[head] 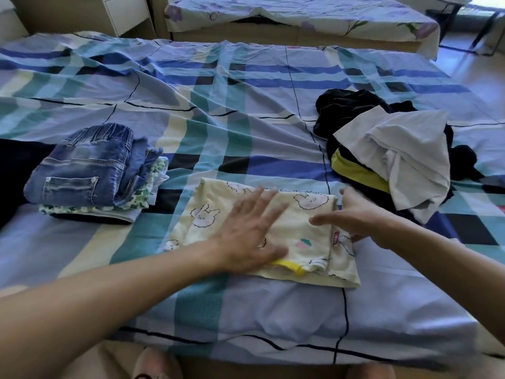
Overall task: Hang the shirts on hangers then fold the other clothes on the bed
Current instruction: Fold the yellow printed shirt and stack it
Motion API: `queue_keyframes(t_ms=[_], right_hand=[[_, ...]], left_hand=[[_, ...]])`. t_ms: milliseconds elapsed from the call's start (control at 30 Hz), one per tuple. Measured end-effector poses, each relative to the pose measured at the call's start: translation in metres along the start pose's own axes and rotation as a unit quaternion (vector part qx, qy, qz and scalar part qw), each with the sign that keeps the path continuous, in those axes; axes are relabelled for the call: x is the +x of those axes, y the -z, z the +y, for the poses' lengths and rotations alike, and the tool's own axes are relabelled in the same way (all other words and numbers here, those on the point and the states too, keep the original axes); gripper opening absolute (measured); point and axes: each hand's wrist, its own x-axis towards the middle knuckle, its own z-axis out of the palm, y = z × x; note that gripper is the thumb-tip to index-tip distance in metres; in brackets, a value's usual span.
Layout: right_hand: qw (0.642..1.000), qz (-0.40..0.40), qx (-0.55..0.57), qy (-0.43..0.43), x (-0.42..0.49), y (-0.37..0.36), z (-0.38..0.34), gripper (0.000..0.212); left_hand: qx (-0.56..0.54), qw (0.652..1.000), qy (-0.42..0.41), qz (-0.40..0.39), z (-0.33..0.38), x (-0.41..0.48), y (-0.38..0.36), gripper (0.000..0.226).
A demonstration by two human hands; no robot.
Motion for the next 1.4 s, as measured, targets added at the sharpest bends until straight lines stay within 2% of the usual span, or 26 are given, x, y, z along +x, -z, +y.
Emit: queue_keyframes(t_ms=[100,167,233,267,300,333,400,467,500,533,567,600,633,700,800,867,933,967,1033,1100,1167,1200,1267,1333,1400], right_hand=[[1.0,-0.018,0.018,-0.002,-0.004,-0.007,0.001,0.096],[0.999,-0.023,0.039,0.014,-0.003,-0.012,0.004,0.112],[0.996,-0.01,0.081,0.047,-0.005,-0.016,0.002,0.125],[0.993,0.005,0.094,0.072,-0.007,-0.017,-0.002,0.128],[0.989,0.02,0.104,0.105,-0.012,-0.017,-0.008,0.13],[0.981,0.029,0.125,0.143,-0.016,-0.019,-0.015,0.13],[0.955,0.003,0.204,0.217,-0.027,-0.023,-0.028,0.131],[0.912,-0.098,0.303,0.258,-0.038,-0.027,-0.04,0.126],[0.884,-0.159,0.354,0.263,-0.042,-0.03,-0.045,0.118],[0.854,-0.212,0.398,0.259,-0.043,-0.032,-0.049,0.109],[0.831,-0.248,0.428,0.254,-0.045,-0.034,-0.051,0.1],[0.827,-0.257,0.432,0.251,-0.044,-0.037,-0.052,0.091],[0.839,-0.242,0.417,0.253,-0.042,-0.041,-0.053,0.08],[0.884,-0.16,0.355,0.258,-0.036,-0.048,-0.049,0.063],[0.936,-0.069,0.228,0.259,-0.023,-0.057,-0.042,0.051],[0.953,-0.064,0.131,0.264,-0.017,-0.065,-0.037,0.048],[0.962,-0.074,0.049,0.26,-0.017,-0.073,-0.034,0.051],[0.962,-0.079,0.032,0.258,-0.018,-0.077,-0.033,0.054],[0.962,-0.099,0.053,0.249,-0.02,-0.082,-0.033,0.064],[0.955,-0.137,0.117,0.234,-0.02,-0.085,-0.035,0.073],[0.947,-0.163,0.18,0.211,-0.021,-0.09,-0.041,0.076],[0.943,-0.171,0.205,0.201,-0.021,-0.094,-0.043,0.075],[0.935,-0.175,0.234,0.199,-0.022,-0.102,-0.045,0.068],[0.94,-0.161,0.223,0.201,-0.022,-0.109,-0.045,0.061],[0.945,-0.153,0.206,0.205,-0.021,-0.112,-0.044,0.059]], left_hand=[[0.045,0.997,0.021,-0.054,0.006,0.0,-0.021,0.095],[0.036,0.996,0.038,-0.075,0.008,0.003,-0.016,0.096],[-0.03,0.994,0.069,-0.082,0.015,0.008,0.002,0.092],[-0.108,0.988,0.092,-0.053,0.019,0.011,0.013,0.082],[-0.214,0.969,0.121,-0.01,0.024,0.014,0.024,0.068],[-0.333,0.93,0.152,0.025,0.027,0.016,0.036,0.058],[-0.533,0.822,0.201,0.025,0.028,0.018,0.059,0.062],[-0.632,0.74,0.231,-0.007,0.018,0.017,0.078,0.068],[-0.654,0.719,0.233,-0.019,0.011,0.016,0.084,0.063],[-0.66,0.714,0.231,-0.029,0.006,0.013,0.089,0.052],[-0.651,0.723,0.232,-0.027,0.001,0.011,0.093,0.037],[-0.627,0.742,0.237,-0.013,-0.004,0.01,0.097,0.022],[-0.603,0.758,0.247,0.014,-0.01,0.008,0.099,0.013],[-0.571,0.774,0.267,0.052,-0.024,0.004,0.101,0.024],[-0.489,0.807,0.322,0.079,-0.047,-0.004,0.097,0.035],[-0.383,0.848,0.358,0.076,-0.062,-0.008,0.09,0.034],[-0.223,0.899,0.376,0.029,-0.071,-0.012,0.085,0.035],[-0.138,0.914,0.381,0.007,-0.075,-0.013,0.083,0.04],[-0.011,0.927,0.375,-0.001,-0.08,-0.011,0.077,0.066],[0.066,0.949,0.304,0.054,-0.081,-0.009,0.073,0.088],[0.077,0.979,0.12,0.146,-0.079,-0.004,0.071,0.083],[0.062,0.987,0.037,0.144,-0.076,-0.002,0.071,0.074],[0.045,0.996,-0.039,0.06,-0.073,0.001,0.062,0.059],[0.081,0.995,-0.023,-0.055,-0.076,0.002,0.042,0.076],[0.117,0.988,0.006,-0.105,-0.084,0.004,0.023,0.086]])
